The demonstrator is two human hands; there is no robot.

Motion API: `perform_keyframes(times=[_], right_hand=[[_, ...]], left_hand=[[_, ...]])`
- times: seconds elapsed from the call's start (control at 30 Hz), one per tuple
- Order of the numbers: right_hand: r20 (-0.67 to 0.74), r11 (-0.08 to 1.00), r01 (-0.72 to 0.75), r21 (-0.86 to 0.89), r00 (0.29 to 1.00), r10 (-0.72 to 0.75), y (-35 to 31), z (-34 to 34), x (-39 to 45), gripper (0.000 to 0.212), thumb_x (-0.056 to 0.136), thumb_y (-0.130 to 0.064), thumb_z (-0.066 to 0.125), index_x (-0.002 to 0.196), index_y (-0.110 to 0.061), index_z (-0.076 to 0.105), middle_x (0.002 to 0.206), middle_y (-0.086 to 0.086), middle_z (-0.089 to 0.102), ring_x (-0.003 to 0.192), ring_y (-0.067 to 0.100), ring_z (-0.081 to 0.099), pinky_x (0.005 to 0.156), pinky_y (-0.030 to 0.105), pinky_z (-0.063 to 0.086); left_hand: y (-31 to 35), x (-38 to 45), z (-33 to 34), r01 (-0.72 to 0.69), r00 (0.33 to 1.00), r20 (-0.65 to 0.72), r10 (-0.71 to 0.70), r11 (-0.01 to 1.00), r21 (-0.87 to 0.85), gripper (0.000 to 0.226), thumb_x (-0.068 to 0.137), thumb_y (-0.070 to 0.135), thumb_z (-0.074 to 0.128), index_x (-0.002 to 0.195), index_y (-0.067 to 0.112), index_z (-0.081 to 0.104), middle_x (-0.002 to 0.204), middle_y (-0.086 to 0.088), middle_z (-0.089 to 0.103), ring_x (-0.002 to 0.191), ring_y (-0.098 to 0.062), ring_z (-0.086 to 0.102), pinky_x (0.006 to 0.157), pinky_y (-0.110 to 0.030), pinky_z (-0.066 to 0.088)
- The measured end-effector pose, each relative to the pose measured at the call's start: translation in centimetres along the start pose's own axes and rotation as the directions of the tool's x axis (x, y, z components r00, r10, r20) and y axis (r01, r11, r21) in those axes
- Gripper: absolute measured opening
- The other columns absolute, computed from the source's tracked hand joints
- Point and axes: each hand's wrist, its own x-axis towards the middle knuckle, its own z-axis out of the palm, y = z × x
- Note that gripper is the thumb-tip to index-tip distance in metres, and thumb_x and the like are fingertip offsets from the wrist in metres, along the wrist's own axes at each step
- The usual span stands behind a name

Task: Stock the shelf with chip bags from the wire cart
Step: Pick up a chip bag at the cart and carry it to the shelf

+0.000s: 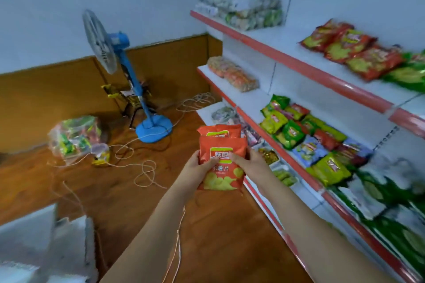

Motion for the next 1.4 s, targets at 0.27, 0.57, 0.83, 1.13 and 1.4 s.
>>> perform_keyframes(times=[0.27, 0.57, 0.83, 1.13, 1.4], right_hand=[[-0.315, 0.989, -0.113, 0.092, 0.939, 0.136, 1.9, -3.8, 13.6, 0.043, 0.072, -0.040, 0.081, 0.108, -0.023, 0.065, 0.098, -0.005, 0.073, 0.084, 0.013, 0.072, 0.076, 0.033, 0.060], [-0.350, 0.961, -0.235, 0.144, 0.897, 0.271, -2.5, -4.7, 28.4, 0.028, 0.081, -0.034, 0.076, 0.106, -0.031, 0.062, 0.106, -0.008, 0.068, 0.095, 0.012, 0.067, 0.079, 0.030, 0.057], [-0.456, 0.931, -0.364, -0.014, 0.831, 0.318, -1.7, -10.3, 40.5, 0.042, 0.088, -0.045, 0.064, 0.124, -0.024, 0.060, 0.116, -0.006, 0.065, 0.105, 0.017, 0.063, 0.086, 0.033, 0.051], [-0.646, 0.894, -0.396, -0.210, 0.743, 0.177, 4.2, -22.9, 55.1, 0.039, 0.095, -0.041, 0.052, 0.124, -0.016, 0.061, 0.121, 0.004, 0.064, 0.111, 0.019, 0.059, 0.087, 0.025, 0.041], [-0.667, 0.818, -0.513, -0.260, 0.708, 0.231, 6.1, -24.2, 57.5, 0.061, 0.096, -0.053, 0.040, 0.142, -0.012, 0.044, 0.147, 0.013, 0.046, 0.136, 0.030, 0.042, 0.111, 0.047, 0.036]], left_hand=[[1.7, 18.5, 3.5, 0.062, 0.962, 0.259, -0.090, 0.992, 0.114, 0.063, 0.079, 0.046, 0.077, 0.132, 0.024, 0.049, 0.120, -0.003, 0.070, 0.098, -0.022, 0.073, 0.088, -0.042, 0.060], [9.6, 37.3, 2.6, 0.021, 0.879, 0.434, -0.195, 0.928, 0.373, 0.042, 0.086, 0.042, 0.072, 0.118, 0.030, 0.048, 0.096, 0.014, 0.068, 0.071, 0.000, 0.072, 0.055, -0.016, 0.055], [10.2, 52.4, 7.6, -0.034, 0.847, 0.472, -0.245, 0.861, 0.507, 0.060, 0.085, 0.051, 0.069, 0.135, 0.027, 0.044, 0.127, 0.003, 0.065, 0.103, -0.020, 0.070, 0.095, -0.043, 0.056], [4.7, 71.5, 16.9, -0.136, 0.918, 0.386, -0.088, 0.845, 0.517, 0.020, 0.096, 0.026, 0.063, 0.111, 0.016, 0.054, 0.092, -0.004, 0.067, 0.073, -0.018, 0.066, 0.077, -0.037, 0.057], [-0.6, 74.2, 22.1, -0.209, 0.814, 0.473, -0.336, 0.590, 0.780, 0.097, 0.084, 0.039, 0.075, 0.156, 0.012, 0.016, 0.152, -0.012, 0.042, 0.140, -0.032, 0.040, 0.114, -0.041, 0.036]])
